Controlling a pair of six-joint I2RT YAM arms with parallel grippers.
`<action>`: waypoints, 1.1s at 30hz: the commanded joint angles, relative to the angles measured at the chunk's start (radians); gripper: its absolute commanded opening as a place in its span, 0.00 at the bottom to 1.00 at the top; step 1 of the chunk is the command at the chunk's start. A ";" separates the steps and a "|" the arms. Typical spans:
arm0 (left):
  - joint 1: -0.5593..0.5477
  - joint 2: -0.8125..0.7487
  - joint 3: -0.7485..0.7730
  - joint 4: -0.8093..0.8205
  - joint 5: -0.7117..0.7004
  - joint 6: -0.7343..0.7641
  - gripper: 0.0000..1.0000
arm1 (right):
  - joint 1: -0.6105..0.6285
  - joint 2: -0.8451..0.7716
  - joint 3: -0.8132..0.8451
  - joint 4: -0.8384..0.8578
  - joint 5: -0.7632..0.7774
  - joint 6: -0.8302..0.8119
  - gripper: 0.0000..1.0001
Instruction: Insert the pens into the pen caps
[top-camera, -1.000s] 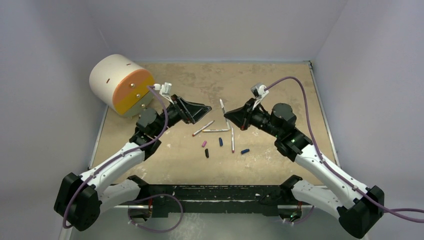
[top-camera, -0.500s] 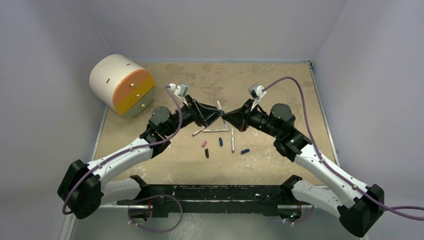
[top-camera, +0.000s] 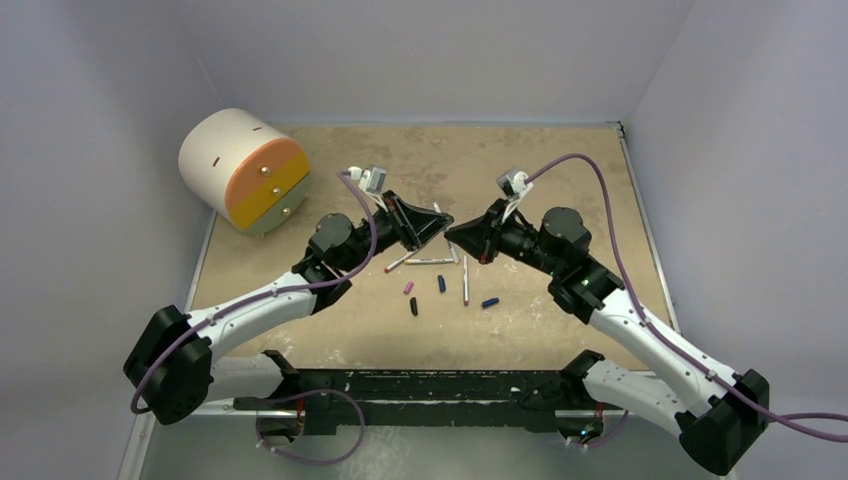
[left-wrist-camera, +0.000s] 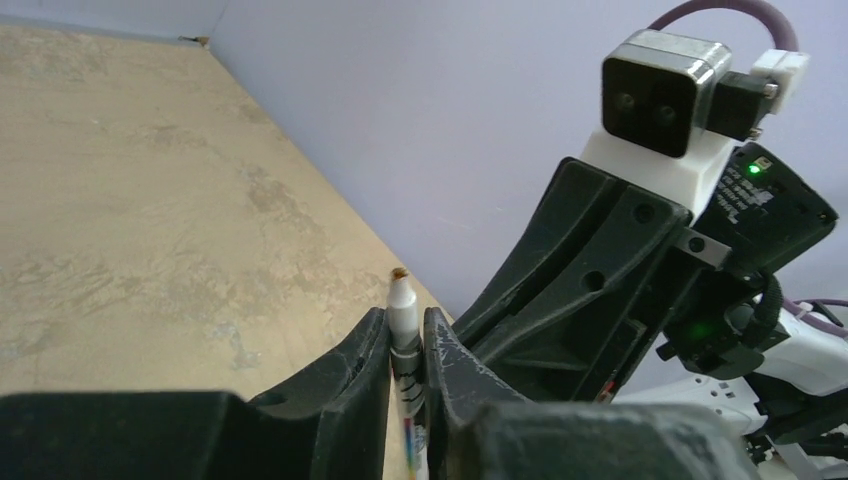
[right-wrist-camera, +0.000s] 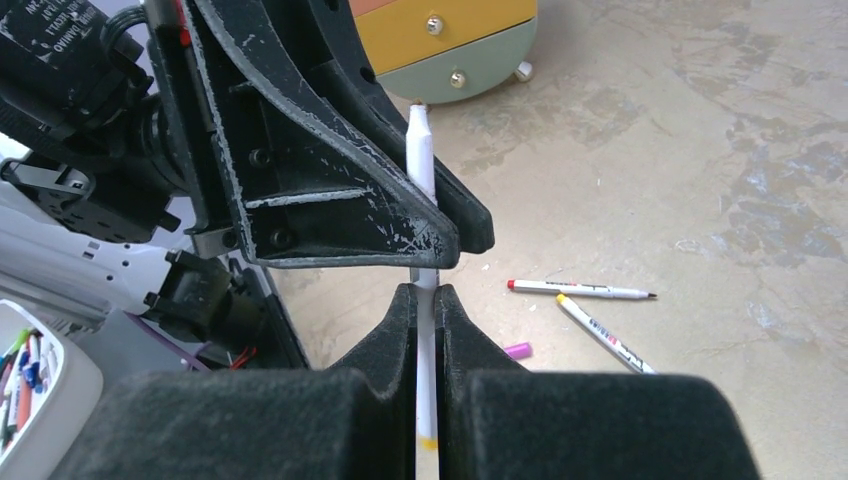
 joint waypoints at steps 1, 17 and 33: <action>-0.014 0.010 0.043 0.092 -0.007 0.020 0.06 | 0.004 -0.038 0.027 0.031 -0.011 -0.007 0.00; -0.014 -0.032 0.110 0.026 -0.035 0.060 0.00 | 0.004 -0.084 -0.050 0.067 -0.073 0.011 0.46; -0.015 -0.024 0.072 0.084 -0.025 -0.013 0.01 | 0.003 -0.098 -0.090 0.087 -0.033 0.031 0.00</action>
